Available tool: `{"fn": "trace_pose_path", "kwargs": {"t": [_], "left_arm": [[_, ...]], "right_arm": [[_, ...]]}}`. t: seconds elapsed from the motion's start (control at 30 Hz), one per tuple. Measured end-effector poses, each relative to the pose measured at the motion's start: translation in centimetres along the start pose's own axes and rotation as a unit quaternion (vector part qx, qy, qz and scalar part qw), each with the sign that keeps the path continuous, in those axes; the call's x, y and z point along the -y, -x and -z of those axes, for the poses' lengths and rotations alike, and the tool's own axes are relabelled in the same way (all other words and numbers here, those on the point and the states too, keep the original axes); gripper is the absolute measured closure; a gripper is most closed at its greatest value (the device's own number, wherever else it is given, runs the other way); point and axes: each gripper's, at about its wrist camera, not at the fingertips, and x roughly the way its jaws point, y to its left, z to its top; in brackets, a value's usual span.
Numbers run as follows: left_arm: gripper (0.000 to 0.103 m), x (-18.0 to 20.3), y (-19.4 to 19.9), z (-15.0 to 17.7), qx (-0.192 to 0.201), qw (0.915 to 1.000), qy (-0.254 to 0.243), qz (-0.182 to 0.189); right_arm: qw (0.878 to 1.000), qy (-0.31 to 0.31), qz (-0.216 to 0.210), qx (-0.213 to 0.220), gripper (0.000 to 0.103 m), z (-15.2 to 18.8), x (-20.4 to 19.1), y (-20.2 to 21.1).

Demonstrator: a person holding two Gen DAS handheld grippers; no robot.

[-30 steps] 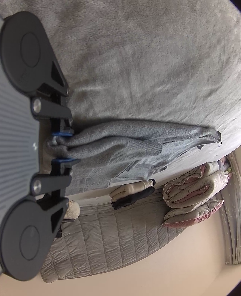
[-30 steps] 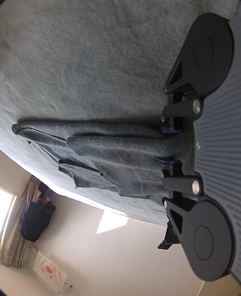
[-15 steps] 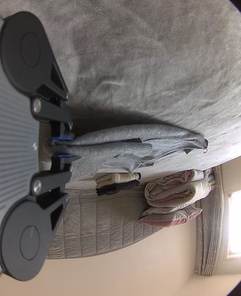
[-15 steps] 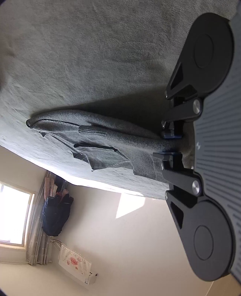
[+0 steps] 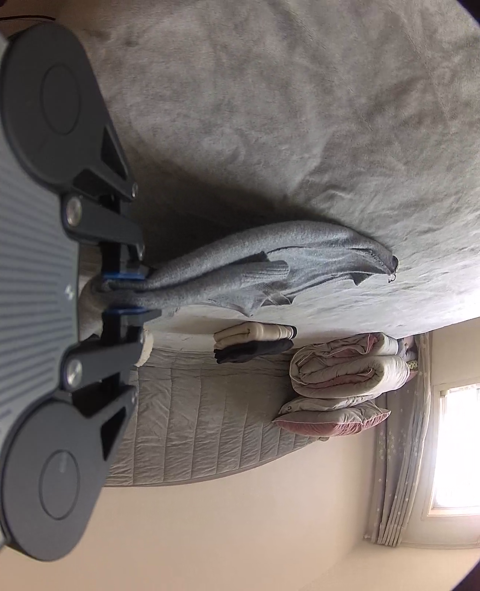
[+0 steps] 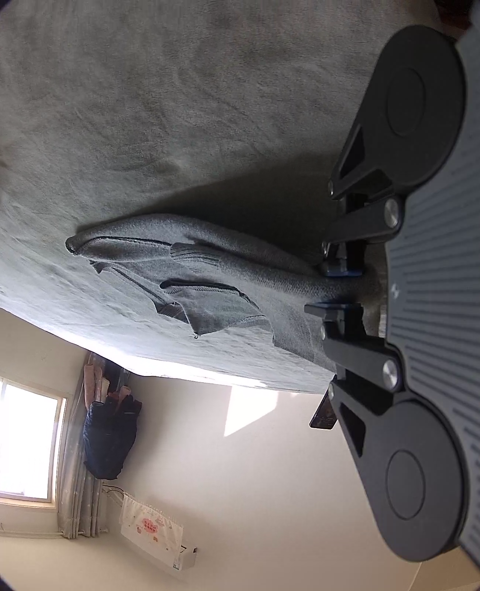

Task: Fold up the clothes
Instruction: 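Lift the held edge with both grippers and fold it over toward the collar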

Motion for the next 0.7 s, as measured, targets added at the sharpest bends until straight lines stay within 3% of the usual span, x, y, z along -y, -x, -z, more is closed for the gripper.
{"fn": "trace_pose_path", "kwargs": {"t": [0.23, 0.4, 0.7], "left_arm": [[0.090, -2.2, 2.9, 5.3, 0.006, 0.9982, 0.050, 0.031], [0.090, -3.9, 3.1, 6.3, 0.022, 0.9919, 0.110, 0.059], [0.089, -2.0, 0.4, 3.3, 0.041, 0.9775, 0.175, 0.110]], "right_arm": [[1.000, 0.000, -0.015, 0.012, 0.087, 2.9, -0.6, 1.7], [0.999, -0.018, -0.024, 0.017, 0.086, 3.6, -0.6, 1.9], [0.996, -0.064, -0.053, 0.035, 0.086, 0.7, -0.8, 0.7]]}}
